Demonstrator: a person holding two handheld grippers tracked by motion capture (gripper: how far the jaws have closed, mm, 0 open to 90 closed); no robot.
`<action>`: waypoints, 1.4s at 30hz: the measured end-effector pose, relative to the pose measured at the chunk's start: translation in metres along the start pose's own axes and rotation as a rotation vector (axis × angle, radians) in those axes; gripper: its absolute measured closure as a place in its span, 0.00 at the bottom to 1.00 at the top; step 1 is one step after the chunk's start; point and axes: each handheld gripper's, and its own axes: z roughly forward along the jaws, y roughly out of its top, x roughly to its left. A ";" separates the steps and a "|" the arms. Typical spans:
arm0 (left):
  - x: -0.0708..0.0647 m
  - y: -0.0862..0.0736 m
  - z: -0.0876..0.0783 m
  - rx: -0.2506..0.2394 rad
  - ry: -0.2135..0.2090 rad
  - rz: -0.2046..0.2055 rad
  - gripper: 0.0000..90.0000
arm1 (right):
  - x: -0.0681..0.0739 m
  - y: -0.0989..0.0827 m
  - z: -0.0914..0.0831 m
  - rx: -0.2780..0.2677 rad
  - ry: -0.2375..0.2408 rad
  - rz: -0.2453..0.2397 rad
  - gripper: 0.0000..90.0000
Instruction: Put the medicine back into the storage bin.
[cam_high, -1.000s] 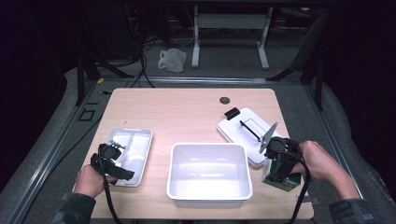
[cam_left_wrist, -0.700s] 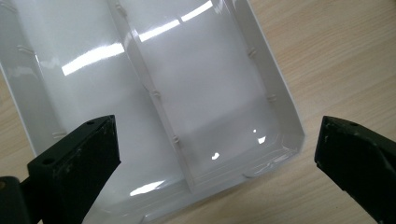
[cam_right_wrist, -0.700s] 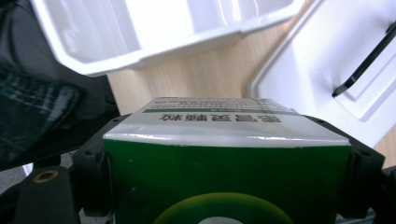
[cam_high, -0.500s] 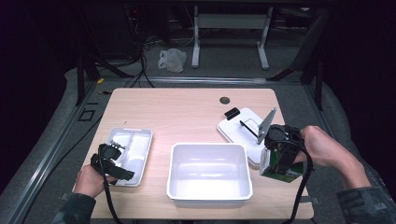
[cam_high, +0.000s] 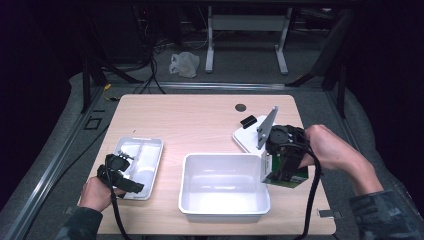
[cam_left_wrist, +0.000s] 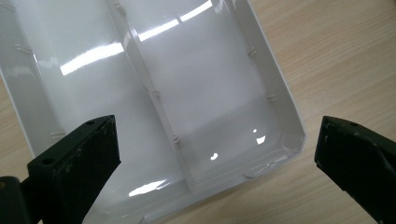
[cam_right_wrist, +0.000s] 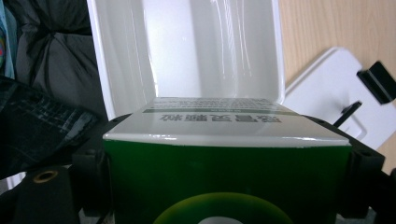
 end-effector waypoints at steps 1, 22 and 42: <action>0.000 0.000 0.000 0.000 0.001 -0.001 0.00 | 0.000 0.003 0.001 -0.002 0.000 -0.003 0.17; 0.002 0.000 0.000 0.000 -0.002 0.003 0.00 | 0.003 0.064 0.083 0.038 0.079 -0.086 0.17; 0.002 0.000 0.001 -0.001 -0.004 0.001 0.00 | -0.004 0.053 0.151 0.123 0.089 -0.096 0.17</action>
